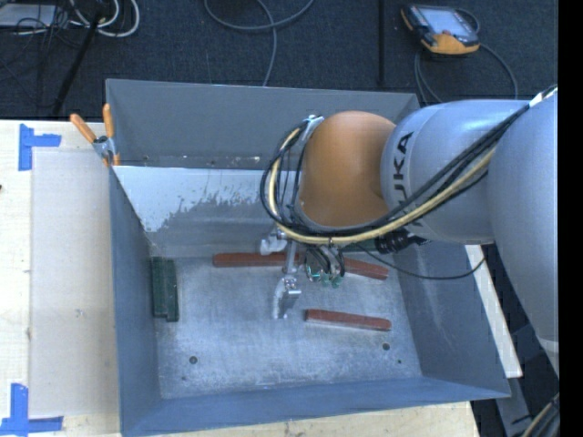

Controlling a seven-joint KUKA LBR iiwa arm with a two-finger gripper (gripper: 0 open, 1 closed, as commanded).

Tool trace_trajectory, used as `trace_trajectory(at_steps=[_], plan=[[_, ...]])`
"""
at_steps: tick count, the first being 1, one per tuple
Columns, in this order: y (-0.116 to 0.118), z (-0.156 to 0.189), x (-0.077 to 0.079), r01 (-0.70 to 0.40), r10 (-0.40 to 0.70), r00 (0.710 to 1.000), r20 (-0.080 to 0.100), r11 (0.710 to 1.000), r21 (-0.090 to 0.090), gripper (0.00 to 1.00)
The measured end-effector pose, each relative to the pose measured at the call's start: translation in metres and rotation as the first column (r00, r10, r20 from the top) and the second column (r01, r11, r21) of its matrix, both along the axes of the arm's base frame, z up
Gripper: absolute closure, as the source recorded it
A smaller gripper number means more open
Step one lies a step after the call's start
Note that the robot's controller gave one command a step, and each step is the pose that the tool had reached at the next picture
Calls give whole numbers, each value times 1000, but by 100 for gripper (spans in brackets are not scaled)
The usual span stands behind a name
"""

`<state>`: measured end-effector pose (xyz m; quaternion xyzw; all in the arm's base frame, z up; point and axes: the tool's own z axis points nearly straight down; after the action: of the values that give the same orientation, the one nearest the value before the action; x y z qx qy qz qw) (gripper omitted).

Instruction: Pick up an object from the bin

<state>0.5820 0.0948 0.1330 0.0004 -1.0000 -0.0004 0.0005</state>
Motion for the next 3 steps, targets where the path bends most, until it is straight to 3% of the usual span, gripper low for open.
trace_trajectory(at_steps=[1,2,3], plan=[[-42,-3,10,-35,35,999,2,999,2,0],[-73,-36,22,-126,127,992,7,992,-6,0],[-69,-41,20,-160,160,987,2,987,0,100]])
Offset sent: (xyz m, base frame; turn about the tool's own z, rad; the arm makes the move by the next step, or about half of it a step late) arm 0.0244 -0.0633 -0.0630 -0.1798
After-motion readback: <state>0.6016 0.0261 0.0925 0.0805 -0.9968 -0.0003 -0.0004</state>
